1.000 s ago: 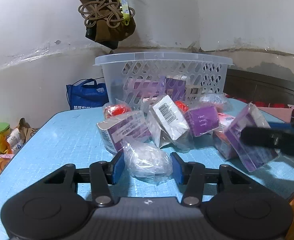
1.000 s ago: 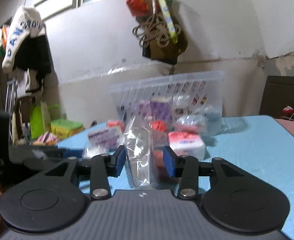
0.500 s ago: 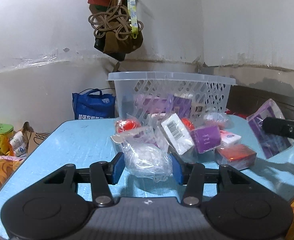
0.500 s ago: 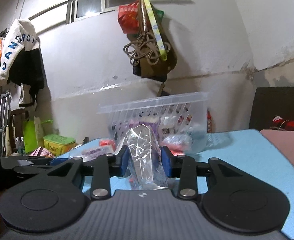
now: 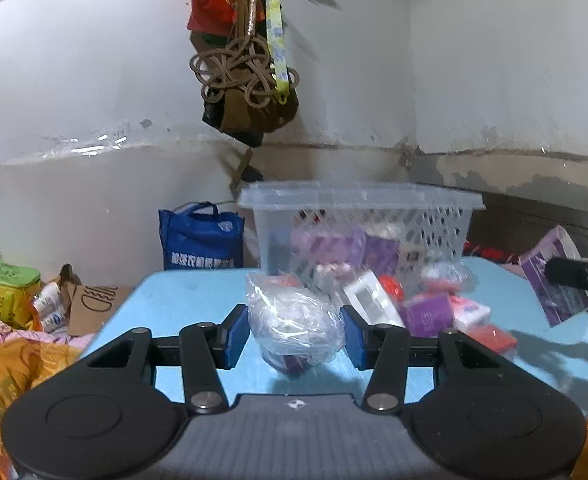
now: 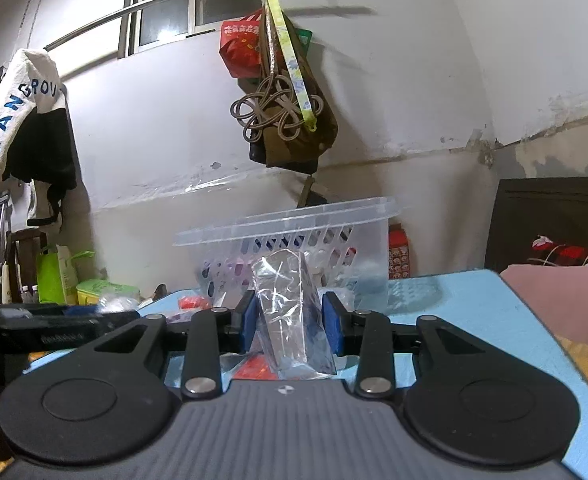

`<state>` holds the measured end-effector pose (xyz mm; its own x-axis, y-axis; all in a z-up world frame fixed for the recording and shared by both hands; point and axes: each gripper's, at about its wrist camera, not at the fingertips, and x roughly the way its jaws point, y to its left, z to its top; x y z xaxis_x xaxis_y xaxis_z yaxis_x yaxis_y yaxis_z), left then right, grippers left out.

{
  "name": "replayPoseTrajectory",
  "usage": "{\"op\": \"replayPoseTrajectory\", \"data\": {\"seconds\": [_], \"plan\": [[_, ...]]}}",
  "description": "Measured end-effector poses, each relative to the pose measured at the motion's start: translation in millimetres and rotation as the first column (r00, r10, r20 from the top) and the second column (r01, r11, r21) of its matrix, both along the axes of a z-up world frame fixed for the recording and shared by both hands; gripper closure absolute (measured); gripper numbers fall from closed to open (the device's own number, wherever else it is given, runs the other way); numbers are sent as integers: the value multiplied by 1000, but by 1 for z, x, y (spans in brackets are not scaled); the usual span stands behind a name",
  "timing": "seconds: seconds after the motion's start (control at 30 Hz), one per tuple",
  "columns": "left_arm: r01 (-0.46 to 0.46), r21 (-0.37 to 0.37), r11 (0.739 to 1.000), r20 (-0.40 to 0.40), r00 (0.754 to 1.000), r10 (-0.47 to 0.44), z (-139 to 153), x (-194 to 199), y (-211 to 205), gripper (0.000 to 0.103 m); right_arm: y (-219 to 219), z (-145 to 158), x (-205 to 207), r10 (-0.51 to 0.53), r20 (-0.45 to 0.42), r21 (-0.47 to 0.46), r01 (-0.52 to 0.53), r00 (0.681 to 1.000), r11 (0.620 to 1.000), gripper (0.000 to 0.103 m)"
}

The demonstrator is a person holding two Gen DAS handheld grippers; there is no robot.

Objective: Organize objects
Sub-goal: 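Carry both clear bags over the basket and open both grippers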

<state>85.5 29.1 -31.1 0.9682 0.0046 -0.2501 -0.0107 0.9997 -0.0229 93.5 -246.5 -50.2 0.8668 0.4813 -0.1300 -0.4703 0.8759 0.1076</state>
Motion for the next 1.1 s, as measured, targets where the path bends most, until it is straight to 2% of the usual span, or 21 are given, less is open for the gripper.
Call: {"op": "replayPoseTrajectory", "data": {"seconds": [0.27,0.43,0.63,0.9,1.0,1.1], "plan": [[29,11,1000,28,999,-30,42,7,13,50,1,16,17,-4,-12,-32,4,1000,999,65],[40,34,999,59,997,-42,77,14,16,50,4,35,23,-11,12,-56,11,1000,998,65],[95,7,995,66,993,-96,98,39,10,50,12,60,37,-8,42,-71,11,999,997,65],[186,-66,980,47,982,-184,117,105,-5,50,40,93,88,13,66,-114,-5,998,993,65],[174,-72,982,7,985,-174,118,136,-9,50,54,95,113,8,66,-167,3,998,986,65],[153,-101,983,-29,987,-157,112,165,-7,48,65,92,139,5,31,-207,2,1000,978,64]]}}
